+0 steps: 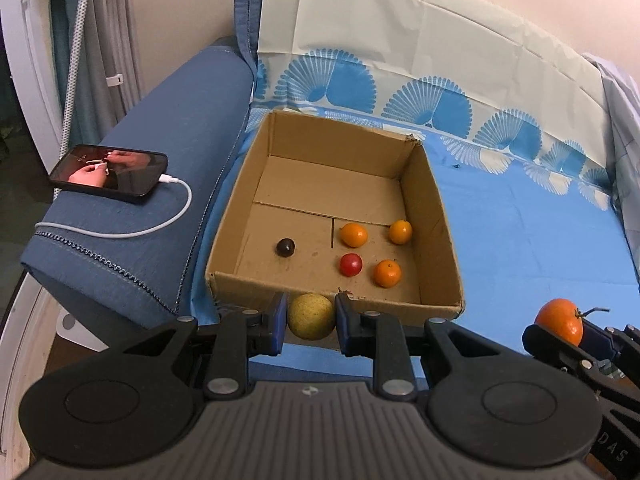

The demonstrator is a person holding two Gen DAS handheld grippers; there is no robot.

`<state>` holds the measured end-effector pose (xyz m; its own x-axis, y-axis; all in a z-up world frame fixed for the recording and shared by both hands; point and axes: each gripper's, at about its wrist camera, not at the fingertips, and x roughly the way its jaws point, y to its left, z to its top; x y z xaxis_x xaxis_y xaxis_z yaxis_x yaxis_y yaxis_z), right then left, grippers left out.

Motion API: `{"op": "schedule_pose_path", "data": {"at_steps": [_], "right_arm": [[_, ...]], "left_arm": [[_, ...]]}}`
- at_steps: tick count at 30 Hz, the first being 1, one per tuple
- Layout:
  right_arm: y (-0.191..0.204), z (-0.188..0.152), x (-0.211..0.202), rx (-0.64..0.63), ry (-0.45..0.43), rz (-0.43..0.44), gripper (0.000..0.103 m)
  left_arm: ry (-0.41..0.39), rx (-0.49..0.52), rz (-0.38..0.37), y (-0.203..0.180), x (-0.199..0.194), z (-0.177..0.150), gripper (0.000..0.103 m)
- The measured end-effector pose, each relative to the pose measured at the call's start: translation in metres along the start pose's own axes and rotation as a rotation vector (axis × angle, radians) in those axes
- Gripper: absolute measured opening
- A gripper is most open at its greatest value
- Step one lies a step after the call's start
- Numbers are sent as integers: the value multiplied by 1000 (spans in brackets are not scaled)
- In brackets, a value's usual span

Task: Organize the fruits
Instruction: 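Carry the yellow fruit and orange back over the cardboard box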

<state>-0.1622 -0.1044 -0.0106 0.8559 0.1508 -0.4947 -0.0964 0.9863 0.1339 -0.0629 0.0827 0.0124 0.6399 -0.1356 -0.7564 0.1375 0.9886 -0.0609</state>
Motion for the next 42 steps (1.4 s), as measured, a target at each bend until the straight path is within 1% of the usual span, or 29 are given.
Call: {"op": "schedule_pose_path", "data": {"at_steps": [10,24,35,42], "right_arm": [[-1,-3,-8,-3,-18,5,39],[-2,-3,-3,0,-1,8,39],[-1,-3,10,-4,26,7,39],[-1,1,31,-20,49,3,39]], "left_arm": [[-8,21,-1,-7,-8,-9,28],[6,24,-7,-8,-3,-11,28],[20,23,-11,-6,6,-8,28],[39,19,-3,-2,24,5,28]]}}
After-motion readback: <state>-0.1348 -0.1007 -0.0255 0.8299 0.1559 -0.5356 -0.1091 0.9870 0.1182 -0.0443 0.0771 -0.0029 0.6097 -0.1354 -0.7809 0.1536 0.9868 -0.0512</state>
